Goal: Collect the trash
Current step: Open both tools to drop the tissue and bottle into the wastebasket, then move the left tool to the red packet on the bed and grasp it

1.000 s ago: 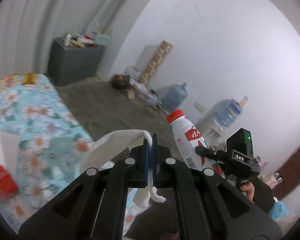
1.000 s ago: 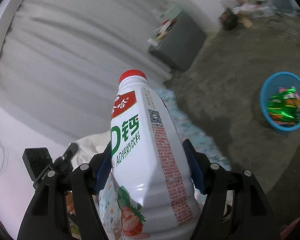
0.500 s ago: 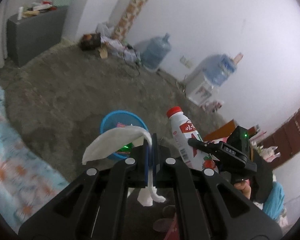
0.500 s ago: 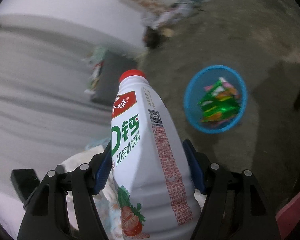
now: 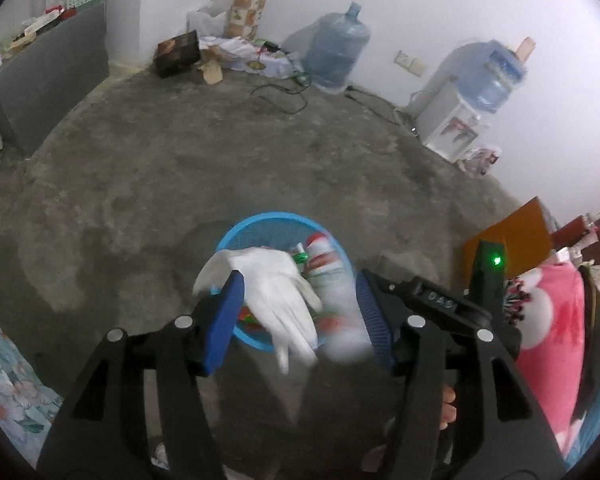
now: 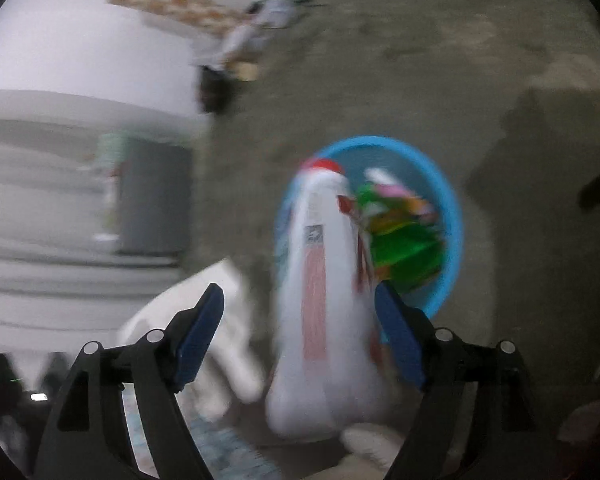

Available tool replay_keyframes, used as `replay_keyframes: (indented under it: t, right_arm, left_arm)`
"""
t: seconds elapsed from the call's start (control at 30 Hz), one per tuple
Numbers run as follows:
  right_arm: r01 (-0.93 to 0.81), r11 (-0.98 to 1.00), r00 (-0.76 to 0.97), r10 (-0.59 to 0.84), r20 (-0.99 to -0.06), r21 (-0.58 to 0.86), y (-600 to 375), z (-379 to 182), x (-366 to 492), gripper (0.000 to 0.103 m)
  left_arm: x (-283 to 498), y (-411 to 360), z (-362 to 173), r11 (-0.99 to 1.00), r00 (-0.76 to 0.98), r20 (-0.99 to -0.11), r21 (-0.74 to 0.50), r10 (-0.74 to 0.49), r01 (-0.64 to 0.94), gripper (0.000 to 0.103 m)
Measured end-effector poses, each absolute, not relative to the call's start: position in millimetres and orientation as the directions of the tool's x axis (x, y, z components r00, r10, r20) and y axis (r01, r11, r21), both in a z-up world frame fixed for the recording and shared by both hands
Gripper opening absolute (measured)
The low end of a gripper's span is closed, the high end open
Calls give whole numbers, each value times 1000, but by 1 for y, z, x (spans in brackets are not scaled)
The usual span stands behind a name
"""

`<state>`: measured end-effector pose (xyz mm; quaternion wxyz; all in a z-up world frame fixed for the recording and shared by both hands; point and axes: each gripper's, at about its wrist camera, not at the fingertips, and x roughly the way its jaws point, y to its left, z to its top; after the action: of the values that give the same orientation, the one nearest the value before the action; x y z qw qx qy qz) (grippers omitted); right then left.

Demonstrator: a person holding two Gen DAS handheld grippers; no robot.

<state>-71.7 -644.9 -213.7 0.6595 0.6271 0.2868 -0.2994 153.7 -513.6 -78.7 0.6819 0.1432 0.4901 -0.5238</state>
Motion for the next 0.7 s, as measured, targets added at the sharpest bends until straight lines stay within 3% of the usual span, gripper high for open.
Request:
replay_keyframes:
  t: [0.27,0.53,0.7]
  right_arm:
    - [742,128,669,-72,-740,659,-616,-201,-94,76]
    - [701,357,695,-152,-703,617,-577,-121,-75,76]
    - [639,510,727,-157,-668,576,-537,-65,-53,76]
  left_arm:
    - [153,-467,-65,377,-78,-773,-391,-629,840,56]
    - [127,-374,13,321,8,-701,-317,-713,893,61]
    - [126,-281,49,409,118,-676,-289,-727,866,67]
